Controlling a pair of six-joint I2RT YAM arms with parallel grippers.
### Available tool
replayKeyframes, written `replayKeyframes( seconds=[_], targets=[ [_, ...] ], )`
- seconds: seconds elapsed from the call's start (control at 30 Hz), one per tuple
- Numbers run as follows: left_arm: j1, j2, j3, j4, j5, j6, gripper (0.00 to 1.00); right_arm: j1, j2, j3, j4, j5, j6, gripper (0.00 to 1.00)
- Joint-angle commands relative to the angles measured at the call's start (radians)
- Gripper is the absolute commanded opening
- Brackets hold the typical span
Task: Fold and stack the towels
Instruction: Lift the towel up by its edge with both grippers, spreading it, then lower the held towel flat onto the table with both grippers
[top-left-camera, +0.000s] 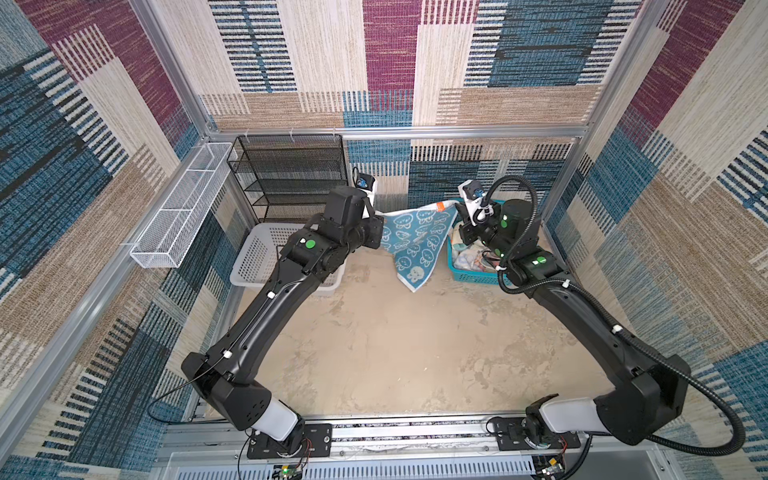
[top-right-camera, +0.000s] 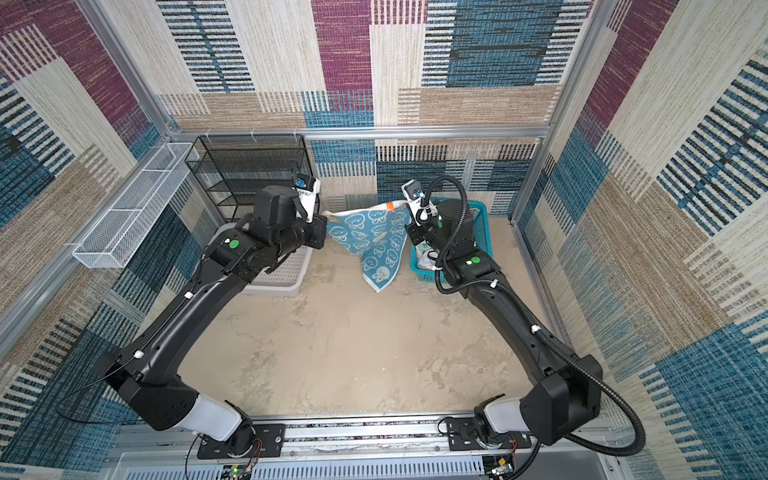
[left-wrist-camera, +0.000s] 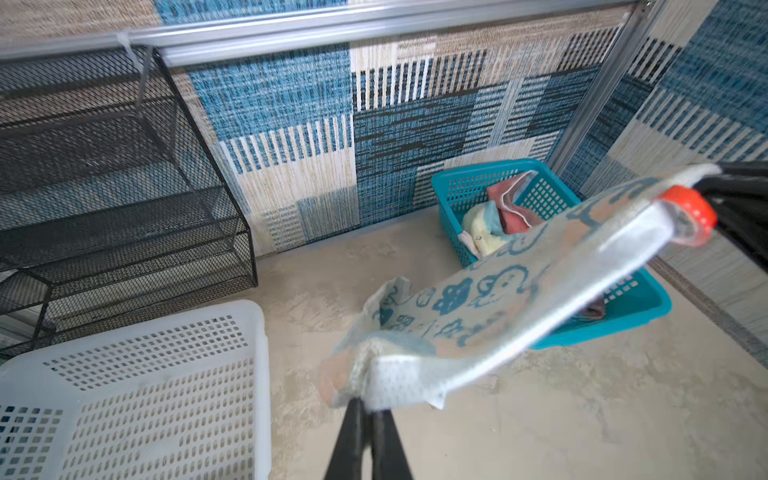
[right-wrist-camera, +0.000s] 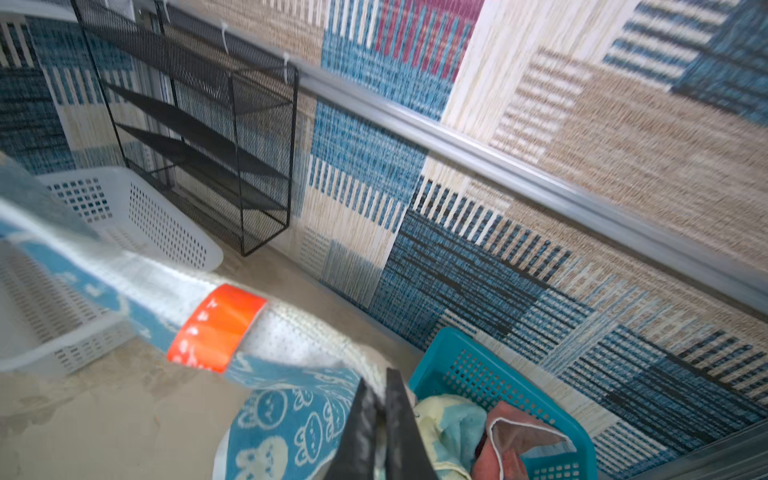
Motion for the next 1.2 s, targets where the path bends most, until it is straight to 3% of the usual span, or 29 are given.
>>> replayKeyframes(
  seconds=[0.0, 0.4, 0.67, 0.9, 1.17],
  targets=[
    [0.0, -0.067, 0.01, -0.052, 0.02, -0.051, 0.0, 0.001, -0.043, 0.018, -0.048, -0.023, 0.035, 0.0],
    [-0.009, -0.396, -0.159, -0.099, 0.213, -0.213, 0.0, 0.005, -0.33, -0.058, -0.153, -0.352, 0.144, 0.0],
    [-0.011, -0.545, -0.187, -0.106, 0.23, -0.268, 0.0, 0.004, -0.451, -0.074, -0.16, -0.502, 0.216, 0.0],
    [-0.011, -0.577, -0.149, -0.105, 0.243, -0.243, 0.0, 0.005, -0.466, -0.048, -0.13, -0.533, 0.268, 0.0],
    [-0.01, -0.483, -0.182, -0.073, 0.119, -0.204, 0.0, 0.005, -0.39, -0.08, -0.116, -0.374, 0.258, 0.0]
  ],
)
